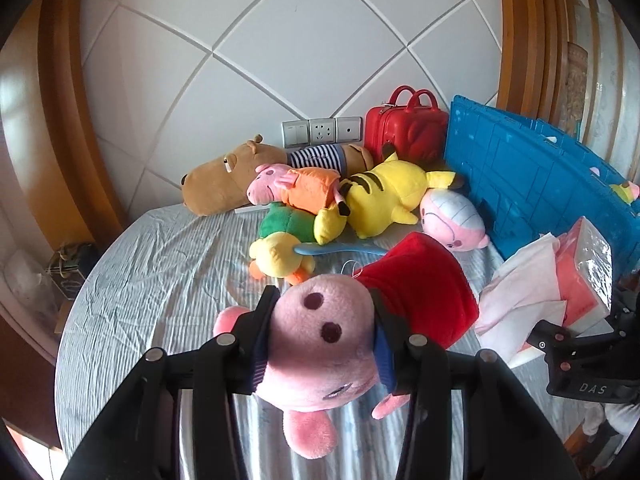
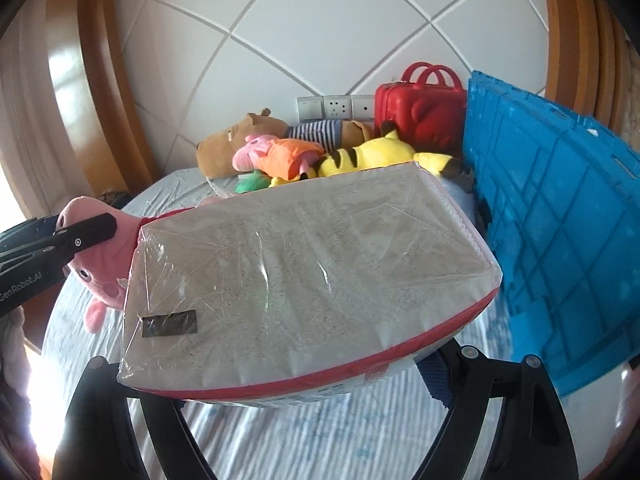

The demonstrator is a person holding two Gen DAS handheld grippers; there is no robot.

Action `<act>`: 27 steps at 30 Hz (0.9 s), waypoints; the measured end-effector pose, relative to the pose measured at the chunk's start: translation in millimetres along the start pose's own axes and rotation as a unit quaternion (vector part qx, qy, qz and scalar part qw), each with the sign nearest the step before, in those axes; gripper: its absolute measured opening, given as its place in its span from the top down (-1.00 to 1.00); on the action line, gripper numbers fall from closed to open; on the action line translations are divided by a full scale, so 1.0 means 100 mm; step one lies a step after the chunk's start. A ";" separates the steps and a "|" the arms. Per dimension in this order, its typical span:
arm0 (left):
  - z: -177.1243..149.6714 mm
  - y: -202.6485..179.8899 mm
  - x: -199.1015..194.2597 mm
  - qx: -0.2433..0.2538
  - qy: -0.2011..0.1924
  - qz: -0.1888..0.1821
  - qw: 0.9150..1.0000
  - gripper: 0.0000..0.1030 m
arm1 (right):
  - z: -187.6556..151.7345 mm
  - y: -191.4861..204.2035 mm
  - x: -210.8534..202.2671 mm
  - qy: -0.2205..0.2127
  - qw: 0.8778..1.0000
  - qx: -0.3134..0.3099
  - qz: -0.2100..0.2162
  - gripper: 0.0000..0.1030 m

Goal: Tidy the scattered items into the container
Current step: 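Carry Peppa Pig and the tissue box over the blue crate with both tools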

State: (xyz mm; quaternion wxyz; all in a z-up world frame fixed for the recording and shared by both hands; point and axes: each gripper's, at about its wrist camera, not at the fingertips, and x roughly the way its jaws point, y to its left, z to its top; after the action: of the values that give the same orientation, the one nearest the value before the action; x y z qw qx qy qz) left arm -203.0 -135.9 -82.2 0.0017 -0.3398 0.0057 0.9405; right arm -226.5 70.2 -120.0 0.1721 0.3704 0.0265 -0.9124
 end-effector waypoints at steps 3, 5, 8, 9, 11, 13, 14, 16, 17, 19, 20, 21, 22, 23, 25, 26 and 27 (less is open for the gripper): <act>-0.09 -0.16 -0.08 -0.002 0.004 0.001 1.000 0.18 | -0.08 -0.12 -0.10 0.002 1.000 -0.002 -0.003 -0.68; -0.17 -0.25 -0.12 -0.004 0.008 0.002 1.000 0.18 | -0.16 -0.21 -0.17 0.005 1.000 -0.003 -0.007 -0.68; -0.27 -0.39 -0.17 -0.004 0.013 0.001 1.000 0.18 | -0.30 -0.32 -0.25 0.012 1.000 -0.005 -0.014 -0.68; -0.29 -0.43 -0.18 -0.002 0.015 -0.001 1.000 0.18 | -0.35 -0.35 -0.30 0.014 1.000 -0.002 -0.016 -0.68; -0.33 -0.53 -0.23 0.004 0.016 -0.007 1.000 0.18 | -0.45 -0.40 -0.39 0.017 1.000 0.005 -0.022 -0.68; -0.36 -0.62 -0.28 0.013 0.015 -0.015 1.000 0.18 | -0.54 -0.47 -0.48 0.019 0.999 0.012 -0.030 -0.68; -0.37 -0.66 -0.30 0.018 0.014 -0.020 1.000 0.18 | -0.58 -0.50 -0.52 0.019 0.999 0.018 -0.035 -0.68; -0.39 -0.76 -0.35 0.032 0.012 -0.034 0.999 0.18 | -0.66 -0.57 -0.63 0.015 0.998 0.035 -0.048 -0.68; -0.40 -0.80 -0.38 0.038 0.010 -0.041 0.998 0.18 | -0.70 -0.60 -0.68 0.013 0.997 0.043 -0.055 -0.68; -0.42 -0.89 -0.43 0.048 0.010 -0.056 0.997 0.18 | -0.80 -0.66 -0.82 0.009 0.995 0.062 -0.072 -0.68; -0.44 -0.93 -0.46 0.054 0.009 -0.063 0.997 0.18 | -0.83 -0.67 -0.87 0.009 0.995 0.067 -0.079 -0.68; -0.46 -0.97 -0.50 0.060 0.008 -0.071 0.996 0.18 | -0.88 -0.69 -0.93 0.008 0.993 0.074 -0.088 -0.68; -0.48 -1.02 -0.53 0.066 0.007 -0.079 0.995 0.18 | -0.94 -0.70 -1.01 0.006 0.992 0.081 -0.097 -0.68; -0.50 -1.06 -0.57 0.072 0.006 -0.088 0.993 0.18 | -1.00 -0.71 -1.09 0.005 0.990 0.088 -0.107 -0.68; -0.55 -1.15 -0.64 0.085 0.005 -0.106 0.991 0.18 | -1.10 -0.71 -1.23 0.003 0.988 0.100 -0.121 -0.68; -0.58 -1.20 -0.67 0.092 0.005 -0.115 0.989 0.18 | -1.15 -0.72 -1.30 0.002 0.986 0.106 -0.129 -0.68; -0.60 -1.24 -0.69 0.097 0.005 -0.122 0.988 0.18 | -1.20 -0.71 -1.37 0.001 0.984 0.111 -0.138 -0.68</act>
State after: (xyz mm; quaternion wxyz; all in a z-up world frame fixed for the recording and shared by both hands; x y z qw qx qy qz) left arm -110.5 -12.8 -85.1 0.1490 -0.3407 0.0551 0.9267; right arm -78.9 198.5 -119.3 0.0025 0.3812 -0.0243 -0.9242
